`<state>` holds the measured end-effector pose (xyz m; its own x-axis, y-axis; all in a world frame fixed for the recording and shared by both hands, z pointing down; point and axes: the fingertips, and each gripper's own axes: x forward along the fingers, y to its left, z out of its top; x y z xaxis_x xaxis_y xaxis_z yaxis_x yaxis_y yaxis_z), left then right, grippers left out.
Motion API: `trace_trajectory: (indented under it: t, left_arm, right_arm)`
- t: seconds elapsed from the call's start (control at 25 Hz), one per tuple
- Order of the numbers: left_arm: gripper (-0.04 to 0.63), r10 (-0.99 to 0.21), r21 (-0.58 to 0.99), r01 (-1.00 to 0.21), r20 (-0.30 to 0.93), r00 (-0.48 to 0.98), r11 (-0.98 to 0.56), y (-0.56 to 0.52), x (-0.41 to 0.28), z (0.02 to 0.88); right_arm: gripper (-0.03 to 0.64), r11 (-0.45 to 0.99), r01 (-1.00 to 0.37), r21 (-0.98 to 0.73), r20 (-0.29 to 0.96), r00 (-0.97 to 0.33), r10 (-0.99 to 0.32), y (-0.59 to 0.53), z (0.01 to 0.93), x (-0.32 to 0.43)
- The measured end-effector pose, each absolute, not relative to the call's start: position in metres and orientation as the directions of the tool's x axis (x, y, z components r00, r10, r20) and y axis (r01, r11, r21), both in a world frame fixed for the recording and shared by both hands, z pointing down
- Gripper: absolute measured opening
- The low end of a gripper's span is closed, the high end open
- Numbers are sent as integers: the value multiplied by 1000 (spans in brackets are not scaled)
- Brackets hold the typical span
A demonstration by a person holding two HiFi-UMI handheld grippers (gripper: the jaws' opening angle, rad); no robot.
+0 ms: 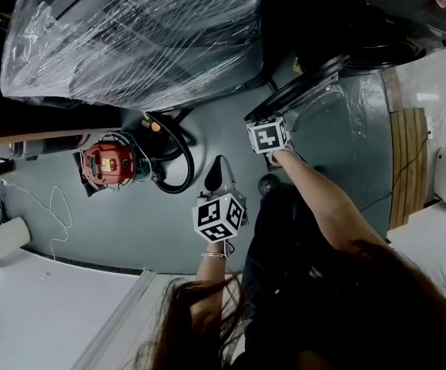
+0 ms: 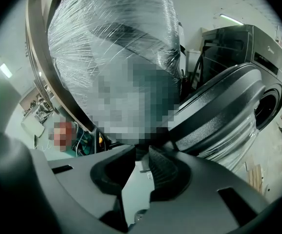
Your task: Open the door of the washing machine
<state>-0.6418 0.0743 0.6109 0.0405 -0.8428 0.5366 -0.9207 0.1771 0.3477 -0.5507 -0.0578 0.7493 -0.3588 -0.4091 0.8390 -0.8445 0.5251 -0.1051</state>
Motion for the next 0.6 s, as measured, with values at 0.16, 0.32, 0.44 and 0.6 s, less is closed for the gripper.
trace_trajectory:
  t: [0.16,0.32,0.44,0.6]
  left_arm:
    - [11,-841,352,-917,540,38,185,79,-647,611]
    - [11,-846,349,-916,533,20,198,84,-653,608]
    - [11,-850,339,-920,526,12,196,89,-654,603]
    - [11,-859,338,-921,512,5,196,95,-651,593]
  right_arm:
    - [44,542,-836,-80,845,-345,-408,-50,745,-548]
    - [44,531,-842,-91,835,-355,-420,-41,748,-541]
    - [44,533,-842,-83,834,-352,-426,-34,744,-534]
    - [43,546,-833,-88,819,-372,-437,-25,727,-528]
